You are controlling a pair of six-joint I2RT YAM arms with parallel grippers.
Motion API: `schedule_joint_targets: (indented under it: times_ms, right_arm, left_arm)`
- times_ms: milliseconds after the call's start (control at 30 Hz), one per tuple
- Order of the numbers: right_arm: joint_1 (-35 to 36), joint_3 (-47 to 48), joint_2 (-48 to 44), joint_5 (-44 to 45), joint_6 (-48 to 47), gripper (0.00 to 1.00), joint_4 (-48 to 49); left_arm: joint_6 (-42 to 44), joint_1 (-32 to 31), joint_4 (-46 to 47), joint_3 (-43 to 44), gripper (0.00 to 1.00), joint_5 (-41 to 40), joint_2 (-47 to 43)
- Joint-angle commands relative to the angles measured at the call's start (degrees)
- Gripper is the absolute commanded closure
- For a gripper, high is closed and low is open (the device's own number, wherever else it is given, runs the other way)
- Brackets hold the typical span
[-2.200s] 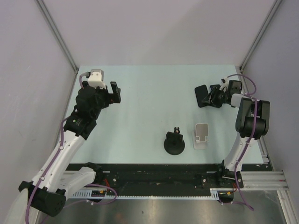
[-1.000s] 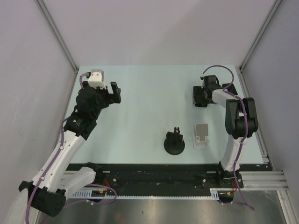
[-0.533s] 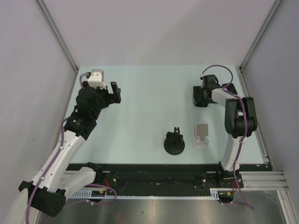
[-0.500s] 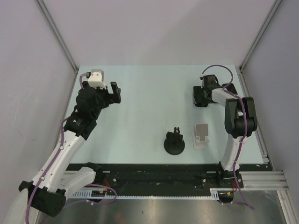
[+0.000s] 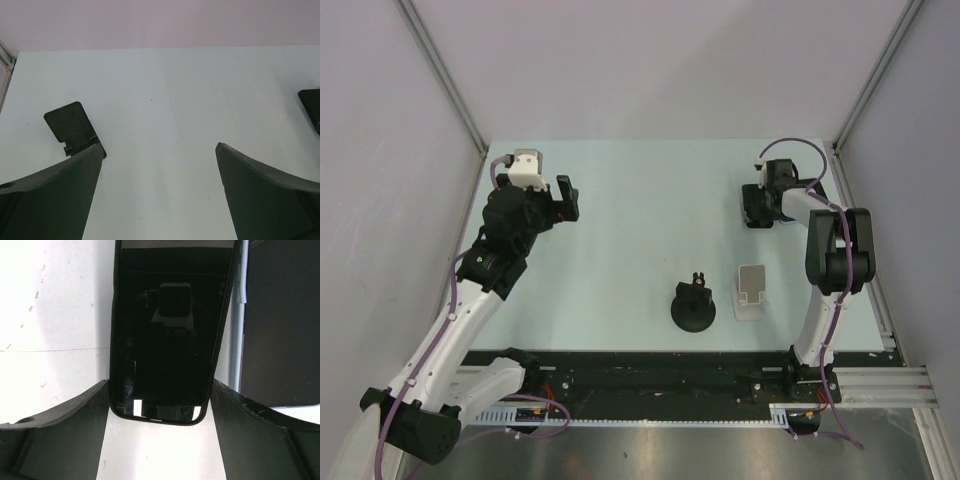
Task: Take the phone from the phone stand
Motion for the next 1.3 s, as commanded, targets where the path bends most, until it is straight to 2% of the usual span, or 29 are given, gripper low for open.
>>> schedule_joint_targets:
  times_ms: [0, 467, 700, 833, 1067, 1233, 1267]
  right_arm:
    - [-3.80, 1.38, -0.04, 5.34, -4.78, 0.28, -1.68]
    - [-5.21, 1.47, 0.22, 6.04, -2.50, 0.22, -0.10]
    - [-3.63, 1.47, -2.06, 5.69, -1.88, 0.04, 1.04]
    - [-2.75, 1.47, -4.25, 5.95, -1.62, 0.00, 1.66]
    - [-2.66, 1.38, -7.69, 3.59, 2.85, 0.01, -0.45]
    - [-0.38, 0.51, -8.57, -0.73, 5.75, 0.10, -0.72]
    - [-0.02, 0.50, -8.57, -4.04, 6.02, 0.12, -0.54]
  left_arm:
    - [1.07, 0.30, 2.60, -0.39, 0.00, 0.67, -0.98]
    - [1.25, 0.30, 2.60, -0.48, 0.00, 0.76, -0.97]
    - [1.24, 0.30, 2.60, -0.48, 0.00, 0.76, -1.06]
    - [1.16, 0.30, 2.69, -0.48, 0.00, 0.85, -1.33]
    - [1.07, 0.30, 2.69, -0.48, 0.00, 0.85, -1.68]
    - [1.16, 0.30, 2.77, -0.57, 0.00, 0.85, -2.03]
    - [1.16, 0.30, 2.77, -0.57, 0.00, 0.94, -2.03]
